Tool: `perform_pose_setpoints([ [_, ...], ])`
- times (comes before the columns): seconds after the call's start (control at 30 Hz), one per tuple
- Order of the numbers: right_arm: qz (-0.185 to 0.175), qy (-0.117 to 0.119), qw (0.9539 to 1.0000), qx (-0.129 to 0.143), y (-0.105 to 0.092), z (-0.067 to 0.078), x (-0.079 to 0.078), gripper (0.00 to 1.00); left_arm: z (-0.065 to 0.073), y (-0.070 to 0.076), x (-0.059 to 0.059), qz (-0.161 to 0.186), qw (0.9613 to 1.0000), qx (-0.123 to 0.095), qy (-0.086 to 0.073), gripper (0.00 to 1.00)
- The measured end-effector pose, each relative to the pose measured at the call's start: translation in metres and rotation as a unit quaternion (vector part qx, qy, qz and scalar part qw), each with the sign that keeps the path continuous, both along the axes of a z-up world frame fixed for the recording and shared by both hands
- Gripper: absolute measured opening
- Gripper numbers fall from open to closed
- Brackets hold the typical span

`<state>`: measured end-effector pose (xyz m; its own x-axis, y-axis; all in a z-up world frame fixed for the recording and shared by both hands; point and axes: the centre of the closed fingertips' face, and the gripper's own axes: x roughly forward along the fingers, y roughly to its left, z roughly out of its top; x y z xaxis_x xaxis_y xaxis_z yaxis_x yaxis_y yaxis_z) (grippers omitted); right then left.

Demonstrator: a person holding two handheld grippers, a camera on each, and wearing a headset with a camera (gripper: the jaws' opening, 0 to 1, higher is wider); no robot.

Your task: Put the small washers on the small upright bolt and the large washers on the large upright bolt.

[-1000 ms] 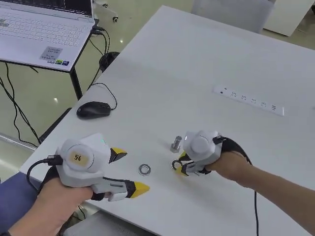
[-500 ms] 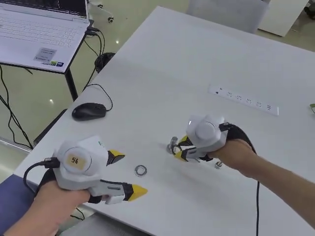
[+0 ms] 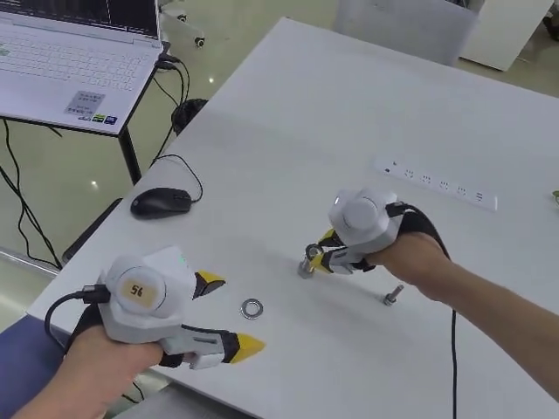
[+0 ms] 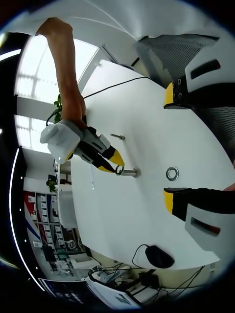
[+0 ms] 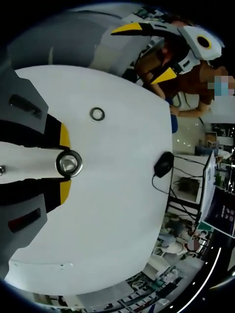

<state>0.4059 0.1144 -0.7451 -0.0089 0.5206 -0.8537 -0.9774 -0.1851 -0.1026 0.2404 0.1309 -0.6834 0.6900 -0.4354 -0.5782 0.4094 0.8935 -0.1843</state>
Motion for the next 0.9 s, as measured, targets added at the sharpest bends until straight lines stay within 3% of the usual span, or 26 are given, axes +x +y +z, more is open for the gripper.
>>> perform_pose_setpoints([
  [0.9,-0.012,0.013,0.9994,-0.028,0.004,-0.020,0.009,0.23,-0.004,0.005,0.001,0.007,1.0000,-0.001,0.006,0.64],
])
